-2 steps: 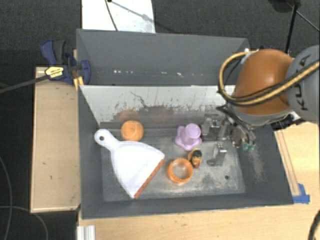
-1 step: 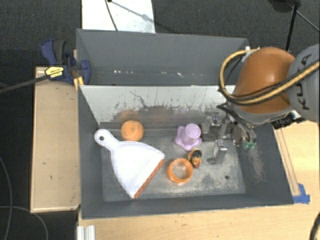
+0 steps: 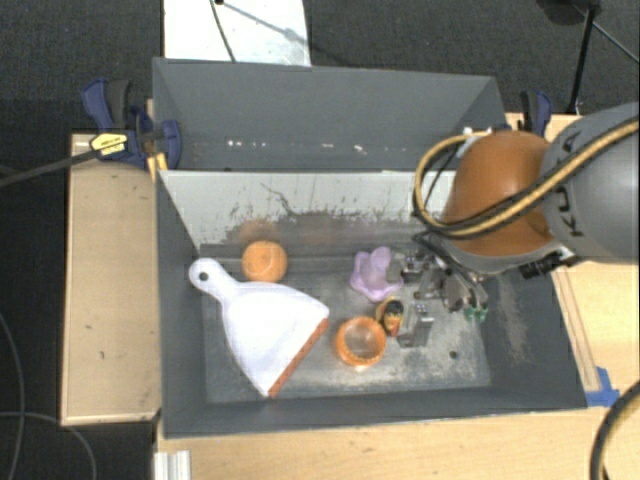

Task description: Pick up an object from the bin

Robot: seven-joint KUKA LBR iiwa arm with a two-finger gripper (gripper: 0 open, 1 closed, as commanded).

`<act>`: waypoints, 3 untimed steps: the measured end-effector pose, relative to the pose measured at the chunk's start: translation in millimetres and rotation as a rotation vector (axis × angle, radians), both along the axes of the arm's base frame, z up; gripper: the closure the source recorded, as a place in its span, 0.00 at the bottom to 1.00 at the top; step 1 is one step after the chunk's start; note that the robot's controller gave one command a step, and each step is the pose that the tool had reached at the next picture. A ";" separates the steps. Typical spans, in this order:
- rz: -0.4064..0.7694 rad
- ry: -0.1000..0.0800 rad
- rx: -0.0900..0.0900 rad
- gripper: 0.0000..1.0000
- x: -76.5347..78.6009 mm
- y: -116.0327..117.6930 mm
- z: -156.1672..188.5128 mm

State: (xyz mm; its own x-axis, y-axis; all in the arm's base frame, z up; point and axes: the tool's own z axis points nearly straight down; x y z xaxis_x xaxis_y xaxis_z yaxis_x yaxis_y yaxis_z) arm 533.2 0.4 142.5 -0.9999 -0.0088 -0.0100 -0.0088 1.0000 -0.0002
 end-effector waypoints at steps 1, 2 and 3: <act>0.188 0.009 -0.001 0.00 -7.9 14.7 -38.4; 0.178 0.008 -0.001 1.00 -12.2 31.5 -72.1; 0.178 0.008 -0.001 0.00 -12.2 31.6 -72.1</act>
Offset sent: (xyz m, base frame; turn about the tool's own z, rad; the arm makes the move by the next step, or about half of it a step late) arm -0.0128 0.0317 -0.0725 -0.1787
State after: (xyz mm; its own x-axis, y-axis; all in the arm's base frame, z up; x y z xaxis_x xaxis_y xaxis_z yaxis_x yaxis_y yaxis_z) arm 521.0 32.0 70.4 -0.9826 -0.1856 -0.0019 -0.1856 0.9826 -0.0002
